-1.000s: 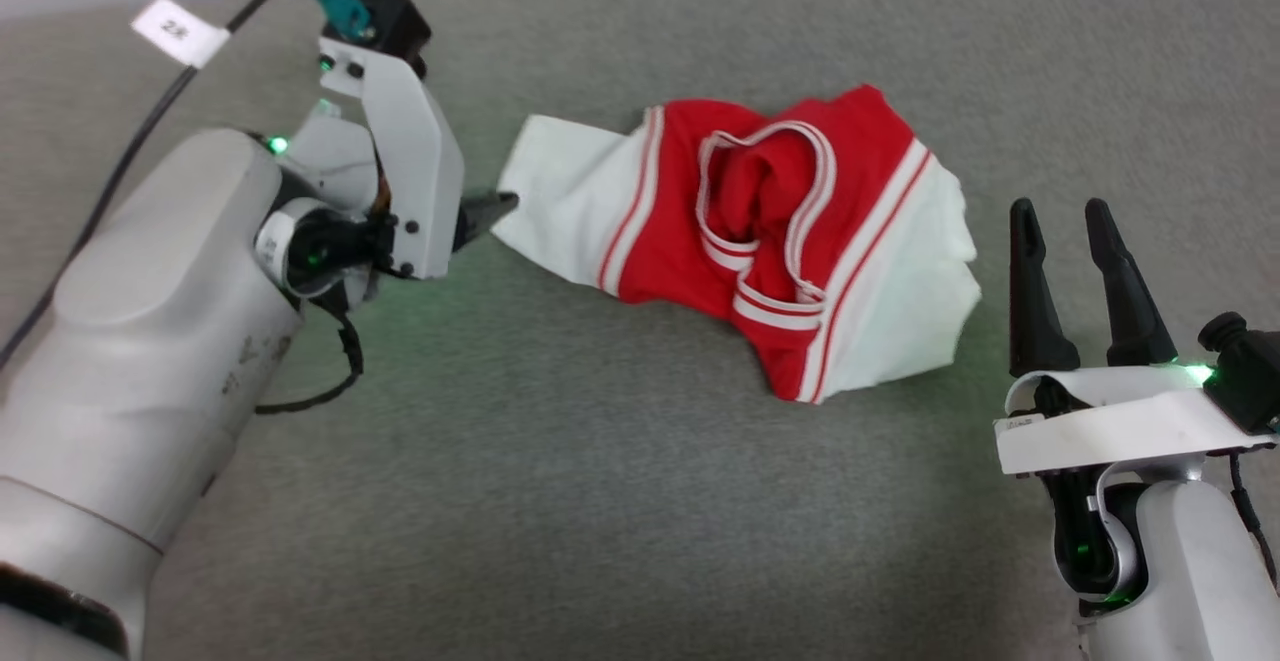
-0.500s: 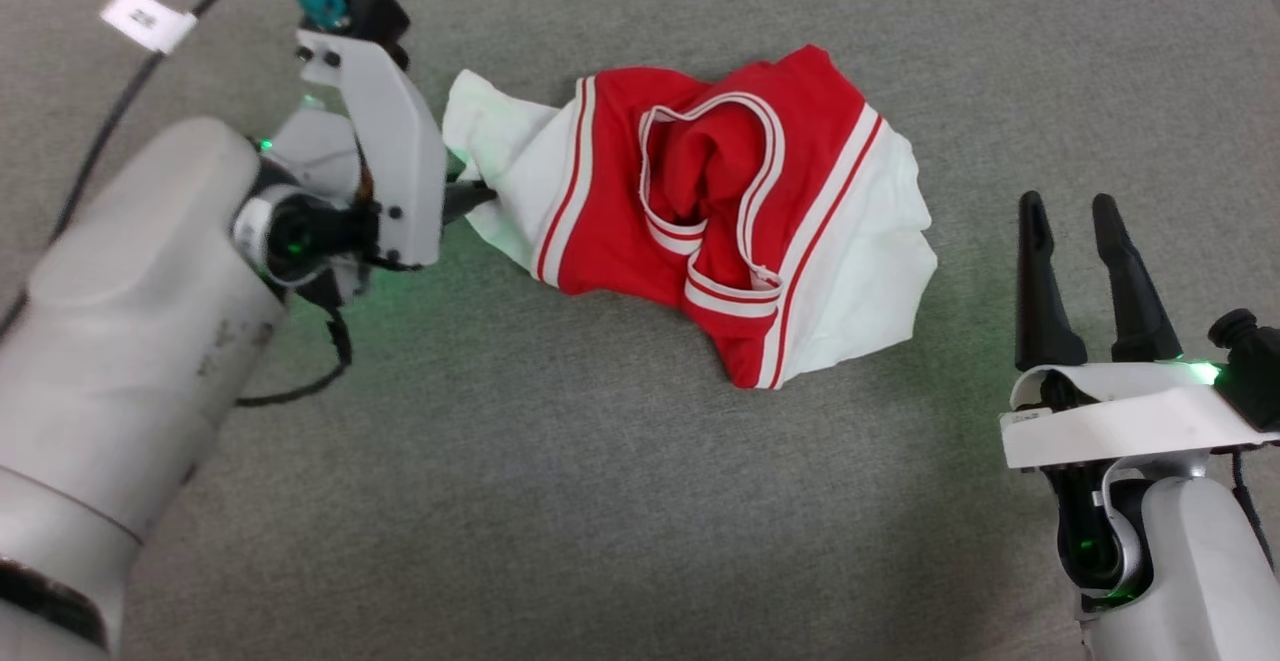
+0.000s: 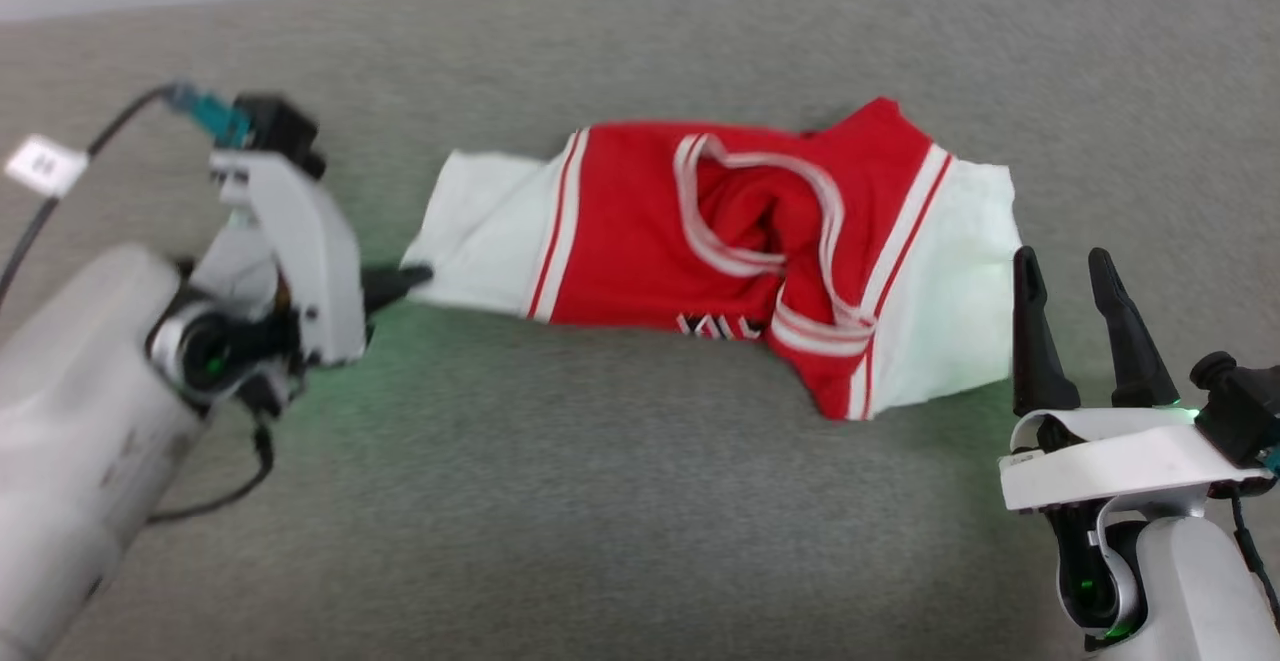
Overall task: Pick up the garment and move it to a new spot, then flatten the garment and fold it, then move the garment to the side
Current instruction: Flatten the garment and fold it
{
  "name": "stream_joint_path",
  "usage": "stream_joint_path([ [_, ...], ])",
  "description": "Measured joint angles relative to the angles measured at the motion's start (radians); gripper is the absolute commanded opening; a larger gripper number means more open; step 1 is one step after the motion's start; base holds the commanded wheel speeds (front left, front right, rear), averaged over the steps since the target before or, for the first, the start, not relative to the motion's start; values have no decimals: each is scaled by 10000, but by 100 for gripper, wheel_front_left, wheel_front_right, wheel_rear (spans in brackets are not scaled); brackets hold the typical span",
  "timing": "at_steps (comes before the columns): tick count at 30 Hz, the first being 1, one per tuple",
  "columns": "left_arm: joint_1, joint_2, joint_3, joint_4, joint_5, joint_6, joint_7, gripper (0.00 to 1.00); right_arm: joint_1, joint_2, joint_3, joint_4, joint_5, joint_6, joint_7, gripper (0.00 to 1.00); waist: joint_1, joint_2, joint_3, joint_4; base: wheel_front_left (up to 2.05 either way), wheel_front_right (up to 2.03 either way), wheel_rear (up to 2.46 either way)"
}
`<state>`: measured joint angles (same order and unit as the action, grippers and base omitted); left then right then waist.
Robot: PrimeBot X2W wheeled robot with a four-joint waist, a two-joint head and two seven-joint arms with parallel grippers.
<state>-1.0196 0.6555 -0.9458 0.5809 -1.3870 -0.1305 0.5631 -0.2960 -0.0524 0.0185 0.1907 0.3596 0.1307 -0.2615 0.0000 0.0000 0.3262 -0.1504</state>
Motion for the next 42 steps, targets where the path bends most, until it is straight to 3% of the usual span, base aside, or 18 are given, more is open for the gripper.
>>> stream_joint_path([
  [5, 943, 612, 44, -311, -439, 0, -259, 0, 9, -15, -33, 46, -92, 0, 2, 100, 0, 0, -421, 628, 0, 0, 0],
  [13, 1455, 575, -84, 159, -443, 0, -637, 0, 53, -163, 23, 107, -94, 0, 0, 100, 0, 0, -888, 1066, 0, 0, 0],
  [14, 1473, 543, -79, 234, -449, 0, -685, 6, 62, -196, 42, 117, -94, 0, 0, 100, 0, 0, -896, 1045, 0, 0, 0],
  [15, 1494, 495, -82, 297, -460, 0, -709, 21, 80, -234, 69, 123, -94, 0, 0, 100, 0, 1, -898, 1011, 0, 0, 0],
  [16, 1502, 456, -86, 341, -464, 0, -736, 47, 98, -286, 90, 130, -96, 0, 0, 100, 0, 0, -899, 972, 0, 0, 0],
  [17, 1505, 443, -107, 341, -453, 0, -811, 89, 103, -351, 123, 148, -98, 0, 0, 100, 0, 0, -908, 938, 0, 0, 0],
  [18, 1510, 435, -107, 347, -426, 0, -928, 100, 103, -426, 153, 167, -113, 0, 2, 100, 0, 0, -930, 916, 0, 0, 0],
  [25, 1720, 654, -165, 184, 29, 0, -2082, 100, 128, -1246, 665, 159, -274, 0, 376, 100, 0, 0, -1266, 961, 0, 0, 0],
  [32, 2352, 876, -35, -587, 1114, 19, -4968, 100, 279, -2531, 1776, -105, -502, 0, 1415, 100, 0, 0, -1611, 1275, 0, 0, 0],
  [38, 3489, 468, 134, -1367, 1743, 899, -7438, 100, 423, -3935, 3076, -391, -58, 2, 2844, 100, 0, 0, -1777, 1717, 0, 0, 0],
  [42, 4265, 257, 261, -1967, 2401, 1515, -8136, 100, 379, -5223, 4303, -681, 414, 2, 4107, 100, 0, 0, -1771, 2046, 0, 0, 0],
])
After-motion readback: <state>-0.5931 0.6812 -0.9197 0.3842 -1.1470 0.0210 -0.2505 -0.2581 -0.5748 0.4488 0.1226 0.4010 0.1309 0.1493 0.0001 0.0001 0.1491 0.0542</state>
